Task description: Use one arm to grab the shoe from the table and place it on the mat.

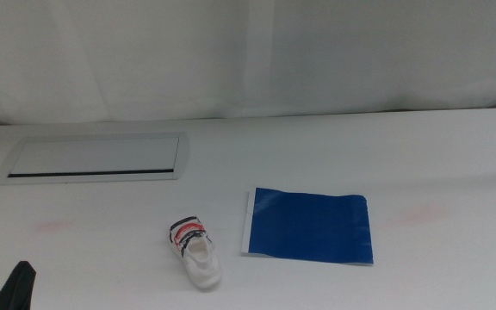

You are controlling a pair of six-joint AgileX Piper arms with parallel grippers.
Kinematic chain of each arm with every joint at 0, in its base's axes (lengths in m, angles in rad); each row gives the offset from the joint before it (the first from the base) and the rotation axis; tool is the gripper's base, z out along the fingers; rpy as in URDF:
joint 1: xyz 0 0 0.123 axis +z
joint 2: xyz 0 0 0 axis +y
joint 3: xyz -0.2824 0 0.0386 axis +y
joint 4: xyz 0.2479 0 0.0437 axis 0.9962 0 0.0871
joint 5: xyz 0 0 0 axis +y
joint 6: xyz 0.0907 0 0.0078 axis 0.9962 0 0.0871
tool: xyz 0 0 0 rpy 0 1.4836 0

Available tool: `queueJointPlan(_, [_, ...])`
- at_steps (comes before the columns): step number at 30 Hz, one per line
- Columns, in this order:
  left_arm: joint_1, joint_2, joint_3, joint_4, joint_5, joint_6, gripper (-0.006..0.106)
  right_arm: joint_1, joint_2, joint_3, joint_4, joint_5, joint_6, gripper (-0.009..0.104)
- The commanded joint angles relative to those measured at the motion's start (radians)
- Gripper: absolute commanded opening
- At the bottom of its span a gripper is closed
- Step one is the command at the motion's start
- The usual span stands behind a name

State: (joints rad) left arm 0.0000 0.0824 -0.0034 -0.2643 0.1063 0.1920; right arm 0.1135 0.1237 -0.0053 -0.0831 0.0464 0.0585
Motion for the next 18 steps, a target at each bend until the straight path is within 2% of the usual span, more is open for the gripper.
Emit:
queueJointPlan(1, [0.000, -0.003, 0.039, -0.005, -0.010, -0.002, 0.087, -0.005, -0.002, 0.040, -0.003, 0.000, -0.006, -0.002])
queueJointPlan(2, [0.000, -0.003, 0.039, -0.005, -0.010, -0.002, 0.087, -0.005, -0.002, 0.040, -0.003, 0.000, -0.006, -0.002])
queueJointPlan(4, [0.000, -0.003, 0.039, -0.005, -0.030, -0.114, 0.087, -0.005, -0.002, 0.040, -0.003, 0.000, -0.006, -0.002])
queueJointPlan(6, [0.000, -0.003, 0.039, -0.005, -0.033, -0.130, 0.087, -0.005, -0.002, 0.040, -0.003, 0.000, -0.006, -0.002])
queueJointPlan(18, [0.000, -0.003, 0.026, -0.005, -0.035, 0.006, 0.087, -0.005, -0.002, 0.040, -0.003, 0.000, -0.006, -0.002])
